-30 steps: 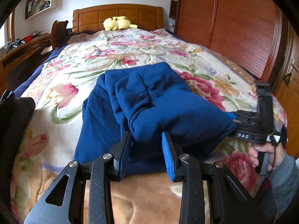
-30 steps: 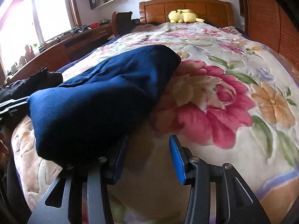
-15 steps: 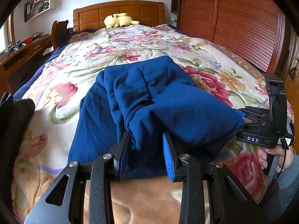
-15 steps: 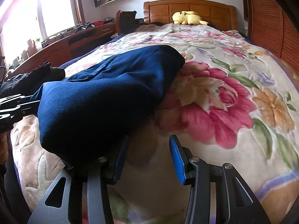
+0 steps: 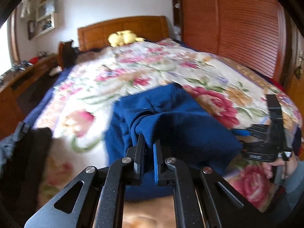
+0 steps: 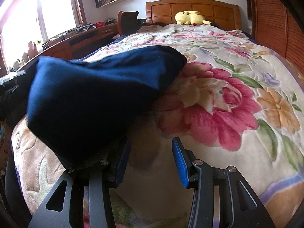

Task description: Fold large clothes

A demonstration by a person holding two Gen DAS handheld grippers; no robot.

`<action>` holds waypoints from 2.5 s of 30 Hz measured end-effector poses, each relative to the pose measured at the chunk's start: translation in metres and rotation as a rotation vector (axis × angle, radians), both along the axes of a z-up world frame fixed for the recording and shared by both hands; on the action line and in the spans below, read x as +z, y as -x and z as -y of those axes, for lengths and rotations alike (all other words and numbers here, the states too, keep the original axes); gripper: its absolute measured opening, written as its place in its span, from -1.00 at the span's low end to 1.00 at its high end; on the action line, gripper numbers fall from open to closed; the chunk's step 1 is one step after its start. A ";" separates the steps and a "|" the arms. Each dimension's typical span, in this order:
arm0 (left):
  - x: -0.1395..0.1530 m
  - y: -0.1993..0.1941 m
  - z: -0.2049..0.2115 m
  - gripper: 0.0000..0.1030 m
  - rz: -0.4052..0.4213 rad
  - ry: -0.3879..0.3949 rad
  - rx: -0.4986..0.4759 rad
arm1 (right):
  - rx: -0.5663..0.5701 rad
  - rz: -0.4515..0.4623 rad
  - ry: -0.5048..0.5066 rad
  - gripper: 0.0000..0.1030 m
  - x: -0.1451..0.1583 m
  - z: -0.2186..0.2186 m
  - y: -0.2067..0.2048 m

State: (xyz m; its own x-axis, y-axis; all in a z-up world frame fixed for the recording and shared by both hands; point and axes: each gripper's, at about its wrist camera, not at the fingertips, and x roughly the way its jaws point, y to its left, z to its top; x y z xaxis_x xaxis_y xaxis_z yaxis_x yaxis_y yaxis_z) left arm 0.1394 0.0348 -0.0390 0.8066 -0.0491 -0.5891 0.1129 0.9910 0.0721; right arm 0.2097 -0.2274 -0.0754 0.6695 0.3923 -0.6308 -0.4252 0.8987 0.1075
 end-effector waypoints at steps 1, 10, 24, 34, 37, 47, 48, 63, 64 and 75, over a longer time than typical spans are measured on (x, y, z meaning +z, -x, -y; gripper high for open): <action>-0.001 0.001 -0.010 -0.85 0.006 -0.007 0.031 | 0.000 0.001 -0.002 -0.09 0.000 0.000 0.000; -0.061 0.010 -0.051 -0.86 -0.113 0.005 0.108 | 0.027 0.036 0.037 -0.09 0.012 -0.012 0.010; -0.066 0.011 -0.060 -0.86 -0.108 0.048 0.086 | 0.311 0.051 0.043 -0.44 0.073 -0.116 0.006; -0.059 0.024 -0.061 -0.75 -0.135 0.100 0.054 | 0.331 -0.036 0.079 -0.44 0.033 -0.110 -0.004; -0.057 0.034 -0.069 -0.54 -0.137 0.101 0.063 | 0.320 -0.017 0.070 -0.41 0.047 -0.096 -0.014; -0.080 0.031 -0.081 -0.34 -0.204 0.118 0.079 | 0.125 0.012 0.186 -0.01 0.047 -0.067 -0.121; -0.081 0.029 -0.081 -0.34 -0.208 0.118 0.078 | 0.114 0.002 0.181 0.03 0.044 -0.067 -0.133; -0.092 0.013 -0.081 -0.34 -0.237 0.178 0.063 | 0.015 -0.172 0.031 0.81 0.005 -0.072 -0.253; -0.092 0.012 -0.079 -0.34 -0.237 0.180 0.060 | 0.020 -0.202 -0.003 0.81 -0.001 -0.070 -0.258; -0.079 0.013 -0.080 -0.90 -0.198 0.250 0.007 | 0.122 -0.162 -0.114 -0.69 0.027 -0.074 -0.242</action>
State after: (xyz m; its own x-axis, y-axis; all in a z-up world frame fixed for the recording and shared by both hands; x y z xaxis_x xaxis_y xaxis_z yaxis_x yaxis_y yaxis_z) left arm 0.1265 0.1152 -0.1176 0.6784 -0.2072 -0.7049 0.0935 0.9760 -0.1969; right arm 0.4518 -0.1534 -0.0486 0.5058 0.5391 -0.6735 -0.4992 0.8196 0.2812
